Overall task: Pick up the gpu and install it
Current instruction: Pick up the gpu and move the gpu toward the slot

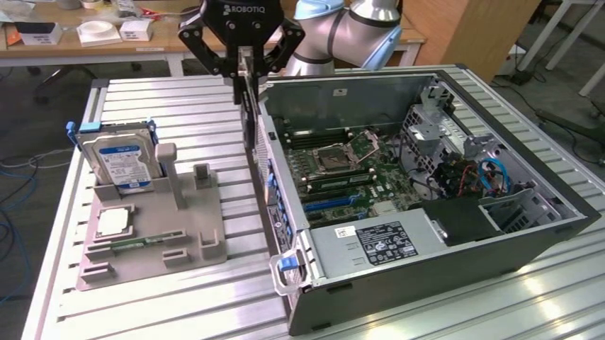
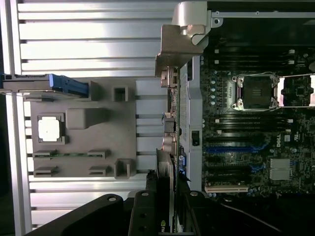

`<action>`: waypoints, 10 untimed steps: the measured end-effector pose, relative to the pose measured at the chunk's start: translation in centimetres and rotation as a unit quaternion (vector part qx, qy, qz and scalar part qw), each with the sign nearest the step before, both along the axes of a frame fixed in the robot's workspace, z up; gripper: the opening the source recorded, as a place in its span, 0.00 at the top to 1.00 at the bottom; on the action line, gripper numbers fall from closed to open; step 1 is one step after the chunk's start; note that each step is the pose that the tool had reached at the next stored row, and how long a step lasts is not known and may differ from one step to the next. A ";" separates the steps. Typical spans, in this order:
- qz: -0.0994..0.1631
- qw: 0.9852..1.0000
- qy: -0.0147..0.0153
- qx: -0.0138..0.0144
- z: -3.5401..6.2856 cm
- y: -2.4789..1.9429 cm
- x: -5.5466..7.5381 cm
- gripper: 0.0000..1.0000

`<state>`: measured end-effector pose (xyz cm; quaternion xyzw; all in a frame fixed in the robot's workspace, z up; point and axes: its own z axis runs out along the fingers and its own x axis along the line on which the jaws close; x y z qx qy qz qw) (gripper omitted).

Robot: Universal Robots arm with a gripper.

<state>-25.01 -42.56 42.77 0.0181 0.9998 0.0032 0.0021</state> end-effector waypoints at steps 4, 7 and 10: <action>0.000 1.000 0.000 0.000 0.00 0.00 0.3 0.74; 0.000 1.000 0.000 0.000 0.00 0.00 0.5 0.74; 0.000 1.000 0.000 0.000 0.00 0.00 0.8 0.74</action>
